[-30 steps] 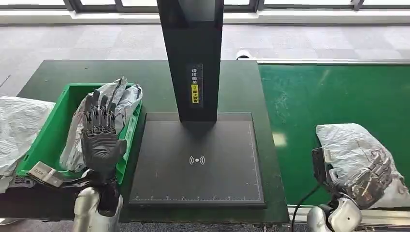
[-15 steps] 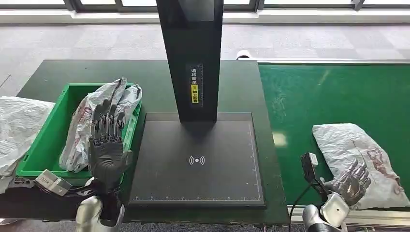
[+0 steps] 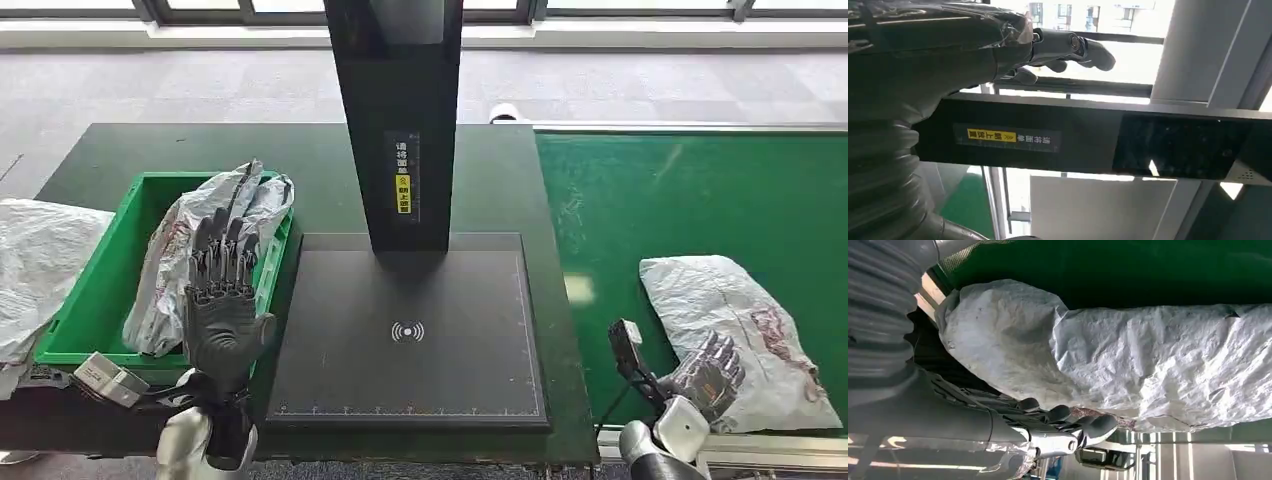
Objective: Moved the parcel from conveyor to table for the left to box.
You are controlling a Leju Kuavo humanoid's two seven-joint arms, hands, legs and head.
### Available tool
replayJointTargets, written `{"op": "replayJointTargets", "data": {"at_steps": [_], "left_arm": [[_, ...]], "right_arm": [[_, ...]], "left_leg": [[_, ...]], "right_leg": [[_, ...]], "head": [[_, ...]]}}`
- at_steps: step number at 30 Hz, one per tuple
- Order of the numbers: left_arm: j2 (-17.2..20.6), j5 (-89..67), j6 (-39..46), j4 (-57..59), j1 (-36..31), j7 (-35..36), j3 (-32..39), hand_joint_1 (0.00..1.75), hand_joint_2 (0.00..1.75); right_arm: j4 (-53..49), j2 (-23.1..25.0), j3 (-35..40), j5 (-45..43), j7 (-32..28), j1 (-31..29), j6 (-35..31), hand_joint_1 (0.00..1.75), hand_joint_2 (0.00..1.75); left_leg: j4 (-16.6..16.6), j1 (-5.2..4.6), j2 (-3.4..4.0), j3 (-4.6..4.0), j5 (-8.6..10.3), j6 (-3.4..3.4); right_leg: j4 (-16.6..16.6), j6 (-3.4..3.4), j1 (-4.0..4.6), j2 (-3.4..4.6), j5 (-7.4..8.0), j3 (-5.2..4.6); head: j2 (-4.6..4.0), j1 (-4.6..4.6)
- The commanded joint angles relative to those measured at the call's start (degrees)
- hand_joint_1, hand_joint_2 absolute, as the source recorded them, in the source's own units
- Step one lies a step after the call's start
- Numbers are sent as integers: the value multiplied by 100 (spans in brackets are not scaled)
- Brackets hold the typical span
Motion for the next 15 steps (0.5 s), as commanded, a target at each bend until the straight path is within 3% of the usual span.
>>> {"op": "replayJointTargets", "data": {"at_steps": [1, 7, 8, 9, 15], "left_arm": [[-179, -67, 13, 234, 214, 19, -90, 0, 175], [-179, -91, 76, 235, 295, 19, -131, 0, 175], [-179, -91, 85, 232, 298, 19, -132, 0, 175], [-179, -89, 107, 222, 302, 19, -129, 0, 175], [-179, -75, 241, 353, 223, 74, -23, 0, 175]], "right_arm": [[545, -134, 0, -9, -14, -283, 13, 0, 175], [538, -159, -138, -9, 64, -199, 13, 0, 175], [551, -155, -149, -9, 65, -204, 13, 14, 175], [599, -161, -158, -9, 79, -222, 18, 173, 175], [676, -210, -187, -9, 637, -243, 13, 175, 175]], "left_leg": [[-8, -2, 11, 15, -3, 4], [-14, -3, 9, 20, -2, 5], [-9, -6, 6, 14, -2, 4], [-14, -3, 8, 22, -2, 5], [-15, -3, 10, 25, -3, 5]], "right_leg": [[-10, -1, -1, 8, 1, 13], [-18, -1, -1, 5, 2, 20], [-8, 0, -5, 3, -1, 11], [-18, -2, -1, 4, 0, 21], [-19, -2, -1, 6, 0, 23]], "head": [[0, 0], [0, 0], [0, 0], [-2, 0], [-2, 0]]}}
